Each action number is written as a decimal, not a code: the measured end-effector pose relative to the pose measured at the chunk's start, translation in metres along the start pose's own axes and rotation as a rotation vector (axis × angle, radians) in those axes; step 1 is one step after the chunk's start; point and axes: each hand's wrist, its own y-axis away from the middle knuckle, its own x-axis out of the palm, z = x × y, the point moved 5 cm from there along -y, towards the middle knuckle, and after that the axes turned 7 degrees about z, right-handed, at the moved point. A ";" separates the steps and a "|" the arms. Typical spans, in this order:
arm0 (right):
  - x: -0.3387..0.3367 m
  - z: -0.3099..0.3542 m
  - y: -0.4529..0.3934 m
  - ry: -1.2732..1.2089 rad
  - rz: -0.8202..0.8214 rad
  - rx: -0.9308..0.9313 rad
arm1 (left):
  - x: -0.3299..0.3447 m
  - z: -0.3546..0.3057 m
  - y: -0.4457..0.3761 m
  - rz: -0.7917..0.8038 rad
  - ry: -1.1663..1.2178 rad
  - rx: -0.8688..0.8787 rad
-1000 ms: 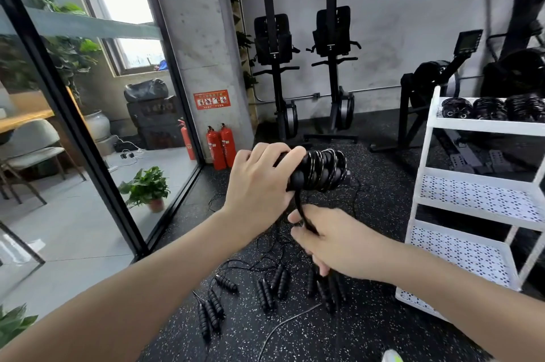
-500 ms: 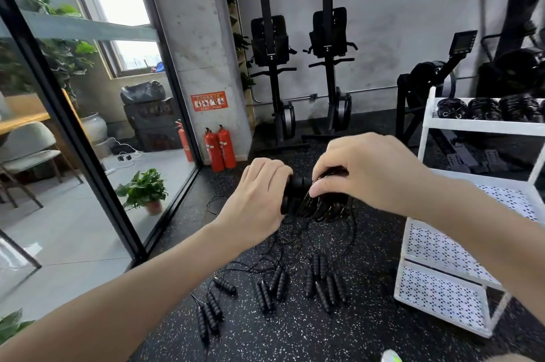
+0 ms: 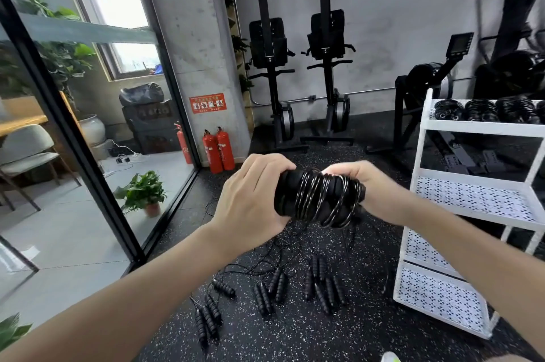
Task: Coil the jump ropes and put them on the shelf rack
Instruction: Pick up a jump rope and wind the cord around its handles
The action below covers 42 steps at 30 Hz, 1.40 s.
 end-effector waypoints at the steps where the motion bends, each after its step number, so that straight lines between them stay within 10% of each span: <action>1: 0.008 -0.004 0.002 0.047 -0.005 0.028 | 0.000 -0.001 -0.002 0.001 0.001 -0.040; 14: 0.070 0.000 0.000 0.373 0.097 0.215 | 0.047 0.025 -0.022 0.182 -0.280 -0.256; 25: 0.045 0.028 0.003 0.907 0.030 0.063 | 0.063 0.027 -0.008 0.291 -0.392 -0.266; 30: 0.018 0.034 -0.010 1.307 -0.021 -0.278 | 0.068 0.022 0.004 0.307 -0.255 -0.064; 42: -0.011 0.006 -0.022 0.554 -0.024 -0.176 | 0.037 0.014 0.014 0.210 0.202 0.010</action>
